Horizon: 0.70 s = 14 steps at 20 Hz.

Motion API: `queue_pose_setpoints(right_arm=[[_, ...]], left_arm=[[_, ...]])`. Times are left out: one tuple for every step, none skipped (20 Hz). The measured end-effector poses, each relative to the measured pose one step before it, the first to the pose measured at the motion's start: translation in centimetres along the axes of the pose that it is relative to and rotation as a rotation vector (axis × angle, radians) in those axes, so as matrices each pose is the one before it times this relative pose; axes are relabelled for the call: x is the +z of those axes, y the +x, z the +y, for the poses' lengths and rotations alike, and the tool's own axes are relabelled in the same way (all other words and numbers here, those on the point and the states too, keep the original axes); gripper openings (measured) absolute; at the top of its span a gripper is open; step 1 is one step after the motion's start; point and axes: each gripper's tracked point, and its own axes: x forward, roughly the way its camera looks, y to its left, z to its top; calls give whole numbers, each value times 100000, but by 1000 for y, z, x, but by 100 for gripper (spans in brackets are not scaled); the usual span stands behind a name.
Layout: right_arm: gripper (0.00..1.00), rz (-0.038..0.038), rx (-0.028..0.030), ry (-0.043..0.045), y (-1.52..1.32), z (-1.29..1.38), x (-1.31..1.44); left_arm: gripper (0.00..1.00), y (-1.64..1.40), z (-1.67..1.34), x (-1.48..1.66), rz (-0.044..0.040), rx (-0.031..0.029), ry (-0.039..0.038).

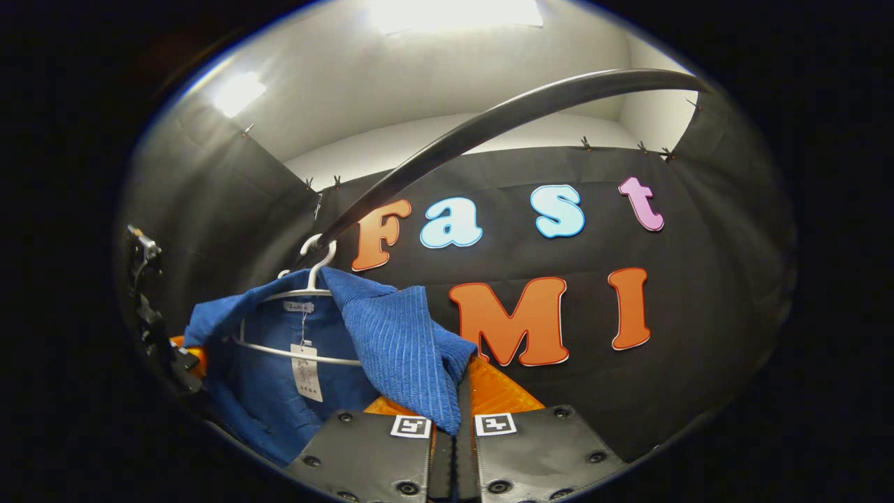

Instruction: Grasp the clothes on the hanger with both hands and then place them into the laundry hamper below.

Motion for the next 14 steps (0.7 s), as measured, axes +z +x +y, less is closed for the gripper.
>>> queue_pose_setpoints(right_arm=[[10, -585, -1045, -495, 77, -180, 74], [9, 9, -600, 437, 201, -171, -129], [10, 97, -259, 1493, 76, -123, -177], [10, 114, -255, 1820, 204, -80, -74], [10, 112, -138, 1799, 240, -111, -205], [10, 50, -153, 1531, 340, -221, -185], [10, 393, 144, 1179, 253, 113, -263], [10, 644, 279, 885, -56, 144, -203], [10, 371, 186, 534, 115, 79, -67], [10, 149, -117, 190, 73, -46, 88], [10, -49, -213, -130, 55, -68, 43], [10, -125, -527, -341, -21, 26, 134], [10, -6, -190, -367, -120, 13, 175], [9, -138, 10, -522, -79, -32, 193]], left_arm=[[10, 720, 1035, 1544, -2286, 1254, 769], [10, 1339, 747, 852, -996, 328, 819], [8, 1379, 459, 946, -717, -1085, 749], [7, 1403, 475, 747, -1065, -1974, -119], [7, 1583, 583, 484, -786, -1825, -841], [7, 1746, 370, -121, 202, -2053, -130], [7, 1533, 147, -152, 34, -2744, -277], [7, 1274, -118, -397, 323, -3384, -1331], [7, 764, -284, -599, 789, -3887, -3158], [7, 695, -436, -746, 785, -4289, -5376], [7, 791, -423, -1052, 1665, -4482, -6826], [6, 215, -668, -1517, 3069, -5375, -7871], [6, 412, -267, -2068, 3617, -3429, -7208], [7, 240, 183, -1927, 3683, -985, -5112]])
